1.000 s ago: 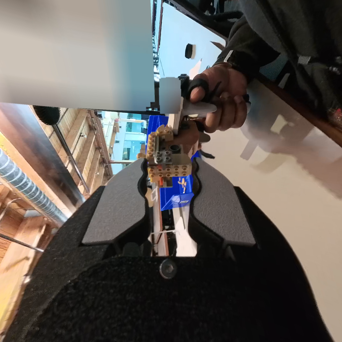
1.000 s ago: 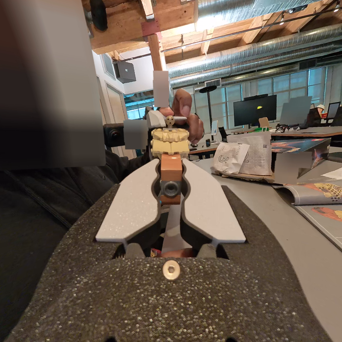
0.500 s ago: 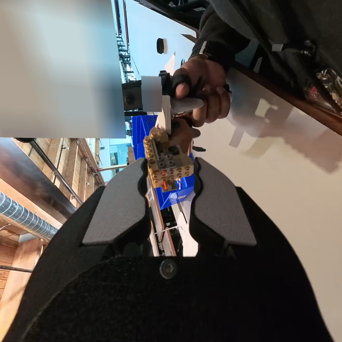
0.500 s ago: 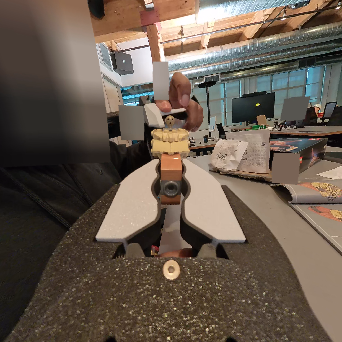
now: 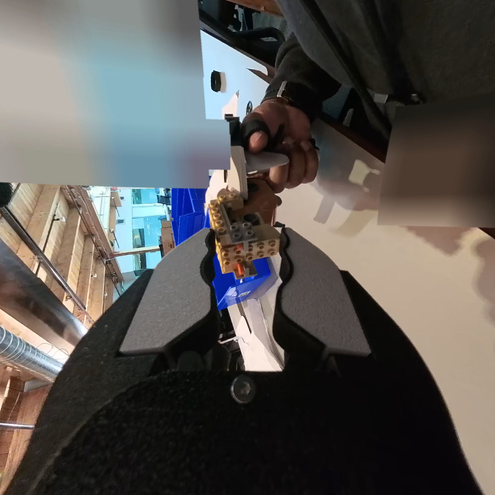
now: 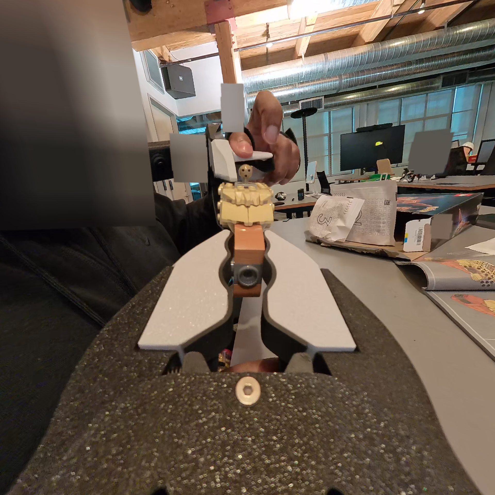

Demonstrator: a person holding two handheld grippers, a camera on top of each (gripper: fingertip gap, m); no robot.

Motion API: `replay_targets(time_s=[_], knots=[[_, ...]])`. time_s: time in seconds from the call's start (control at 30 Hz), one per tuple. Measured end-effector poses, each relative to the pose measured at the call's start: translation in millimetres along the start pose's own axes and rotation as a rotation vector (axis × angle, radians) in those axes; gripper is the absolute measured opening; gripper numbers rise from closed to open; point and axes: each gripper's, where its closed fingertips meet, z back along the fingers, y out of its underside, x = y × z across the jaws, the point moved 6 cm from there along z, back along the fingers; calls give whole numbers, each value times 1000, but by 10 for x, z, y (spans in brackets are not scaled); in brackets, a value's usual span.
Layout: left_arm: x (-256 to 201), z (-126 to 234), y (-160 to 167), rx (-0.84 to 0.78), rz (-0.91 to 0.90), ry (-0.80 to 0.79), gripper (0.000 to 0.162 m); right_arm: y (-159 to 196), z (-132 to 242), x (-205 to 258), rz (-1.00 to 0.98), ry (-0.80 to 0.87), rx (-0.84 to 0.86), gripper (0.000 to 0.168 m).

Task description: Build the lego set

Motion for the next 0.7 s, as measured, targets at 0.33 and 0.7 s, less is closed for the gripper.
replay_targets(time_s=[0.33,0.7], knots=[[-11,-1,-10,0,-1,16,46,15,-2,-2,0,0,14,18],[31,-8,54,-2,57,-115,54,-56,26,5,-2,-6,-53,18]])
